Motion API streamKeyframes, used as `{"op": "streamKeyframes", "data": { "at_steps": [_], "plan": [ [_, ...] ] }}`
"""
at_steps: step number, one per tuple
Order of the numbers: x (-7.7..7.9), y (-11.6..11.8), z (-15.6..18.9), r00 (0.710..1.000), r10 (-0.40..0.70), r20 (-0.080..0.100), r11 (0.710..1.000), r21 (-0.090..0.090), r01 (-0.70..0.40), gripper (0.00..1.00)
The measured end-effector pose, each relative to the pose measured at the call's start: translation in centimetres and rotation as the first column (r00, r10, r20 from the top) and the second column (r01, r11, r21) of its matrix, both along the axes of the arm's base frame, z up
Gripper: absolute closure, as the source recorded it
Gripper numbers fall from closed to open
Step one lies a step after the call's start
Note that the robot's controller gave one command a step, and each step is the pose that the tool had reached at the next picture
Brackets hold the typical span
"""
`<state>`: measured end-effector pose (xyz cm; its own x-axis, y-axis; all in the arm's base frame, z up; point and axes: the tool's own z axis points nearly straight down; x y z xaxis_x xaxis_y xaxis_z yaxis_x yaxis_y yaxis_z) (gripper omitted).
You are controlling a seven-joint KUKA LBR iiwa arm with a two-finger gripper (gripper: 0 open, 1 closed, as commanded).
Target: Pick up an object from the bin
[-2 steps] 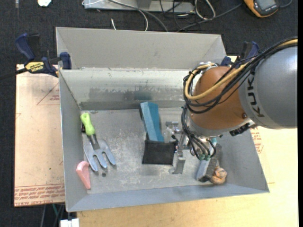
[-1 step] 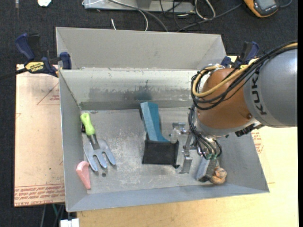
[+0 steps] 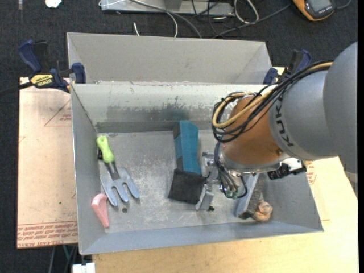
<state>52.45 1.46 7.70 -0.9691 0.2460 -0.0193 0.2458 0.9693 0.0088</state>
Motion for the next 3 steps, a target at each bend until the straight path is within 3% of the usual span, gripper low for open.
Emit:
{"op": "streamKeyframes", "data": {
  "at_steps": [1,2,3],
  "plan": [
    [1.3,4.1,-0.2,0.993,0.117,0.01,0.993,-0.004,-0.117,1.0],
    [1.3,4.1,-0.3,0.993,0.117,0.008,0.993,-0.004,-0.117,1.0],
    [0.8,4.1,2.0,0.993,0.118,-0.007,0.993,-0.002,-0.118,1.0]
  ]
}}
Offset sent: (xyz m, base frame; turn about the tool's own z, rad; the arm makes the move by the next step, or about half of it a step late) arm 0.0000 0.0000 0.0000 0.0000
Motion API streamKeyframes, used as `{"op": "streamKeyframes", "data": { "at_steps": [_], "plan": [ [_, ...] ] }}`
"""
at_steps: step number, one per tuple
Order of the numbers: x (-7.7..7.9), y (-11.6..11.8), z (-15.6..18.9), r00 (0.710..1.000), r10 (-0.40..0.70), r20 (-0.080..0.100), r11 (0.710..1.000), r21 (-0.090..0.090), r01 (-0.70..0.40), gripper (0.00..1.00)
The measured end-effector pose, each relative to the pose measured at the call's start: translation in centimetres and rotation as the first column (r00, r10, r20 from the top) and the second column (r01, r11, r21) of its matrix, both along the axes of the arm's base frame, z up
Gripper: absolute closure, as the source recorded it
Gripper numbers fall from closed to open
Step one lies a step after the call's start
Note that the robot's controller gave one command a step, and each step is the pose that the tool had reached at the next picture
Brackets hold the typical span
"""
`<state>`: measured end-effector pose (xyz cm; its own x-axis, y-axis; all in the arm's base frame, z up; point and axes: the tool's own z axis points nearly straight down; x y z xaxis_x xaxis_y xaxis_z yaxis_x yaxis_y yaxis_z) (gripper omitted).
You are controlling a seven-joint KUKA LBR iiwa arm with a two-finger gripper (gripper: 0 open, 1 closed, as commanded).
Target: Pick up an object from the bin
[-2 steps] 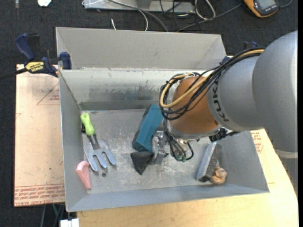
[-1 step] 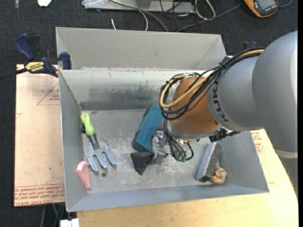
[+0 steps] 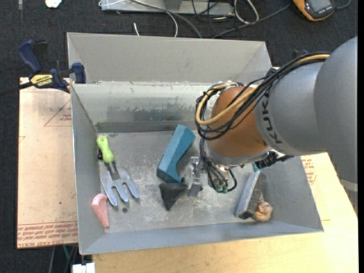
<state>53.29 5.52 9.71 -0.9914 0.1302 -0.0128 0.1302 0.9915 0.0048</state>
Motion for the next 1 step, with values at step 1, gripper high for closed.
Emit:
{"op": "streamKeyframes", "data": {
  "at_steps": [1],
  "plan": [
    [0.31,0.05,3.32,1.0,0.0,0.011,1.0,0.002,0.0,1.0]
  ]
}}
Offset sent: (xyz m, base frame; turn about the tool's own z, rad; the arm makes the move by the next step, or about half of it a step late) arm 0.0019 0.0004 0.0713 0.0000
